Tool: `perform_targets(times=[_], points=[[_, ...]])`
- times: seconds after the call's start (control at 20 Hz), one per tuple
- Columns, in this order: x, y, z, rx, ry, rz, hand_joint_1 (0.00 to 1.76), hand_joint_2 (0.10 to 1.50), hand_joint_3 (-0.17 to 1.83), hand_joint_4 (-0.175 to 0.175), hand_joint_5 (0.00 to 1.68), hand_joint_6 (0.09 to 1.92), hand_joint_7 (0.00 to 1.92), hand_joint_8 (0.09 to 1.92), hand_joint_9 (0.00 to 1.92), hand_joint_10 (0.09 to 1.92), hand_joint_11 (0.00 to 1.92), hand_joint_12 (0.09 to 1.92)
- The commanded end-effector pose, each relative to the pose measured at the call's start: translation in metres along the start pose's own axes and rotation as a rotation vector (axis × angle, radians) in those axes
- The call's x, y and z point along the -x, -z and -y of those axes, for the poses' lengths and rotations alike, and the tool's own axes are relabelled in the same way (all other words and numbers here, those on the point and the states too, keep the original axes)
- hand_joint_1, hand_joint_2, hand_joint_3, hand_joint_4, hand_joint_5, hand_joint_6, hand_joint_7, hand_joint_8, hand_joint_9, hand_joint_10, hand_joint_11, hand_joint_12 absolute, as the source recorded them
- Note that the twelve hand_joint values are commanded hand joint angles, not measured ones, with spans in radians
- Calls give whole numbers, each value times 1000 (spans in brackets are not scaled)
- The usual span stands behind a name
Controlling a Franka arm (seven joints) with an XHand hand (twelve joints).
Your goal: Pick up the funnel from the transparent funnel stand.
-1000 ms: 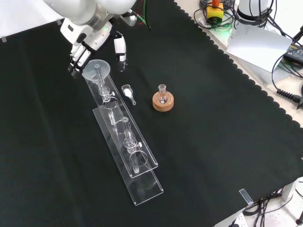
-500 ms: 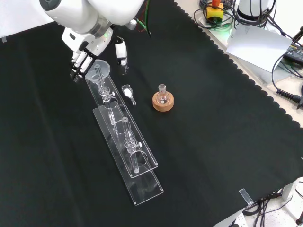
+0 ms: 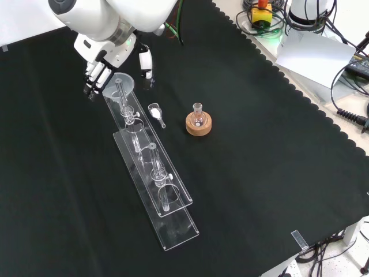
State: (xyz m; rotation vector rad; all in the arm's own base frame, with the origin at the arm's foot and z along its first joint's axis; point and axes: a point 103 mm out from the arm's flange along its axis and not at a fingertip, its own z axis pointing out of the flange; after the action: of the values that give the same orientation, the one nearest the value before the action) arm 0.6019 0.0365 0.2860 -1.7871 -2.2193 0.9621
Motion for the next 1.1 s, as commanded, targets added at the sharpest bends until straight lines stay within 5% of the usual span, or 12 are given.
perform_targets(times=[0.05,0.7,1.1], points=[[-3,-1,-2,-22,-39,-7,584,773,148,46,8,87,0,380,138,930,535,1365],[-4,-3,-5,-15,1,23,602,776,175,42,72,87,0,484,213,886,541,1357],[-5,1,-1,111,-20,138,699,774,395,7,494,87,381,607,776,502,695,1243]])
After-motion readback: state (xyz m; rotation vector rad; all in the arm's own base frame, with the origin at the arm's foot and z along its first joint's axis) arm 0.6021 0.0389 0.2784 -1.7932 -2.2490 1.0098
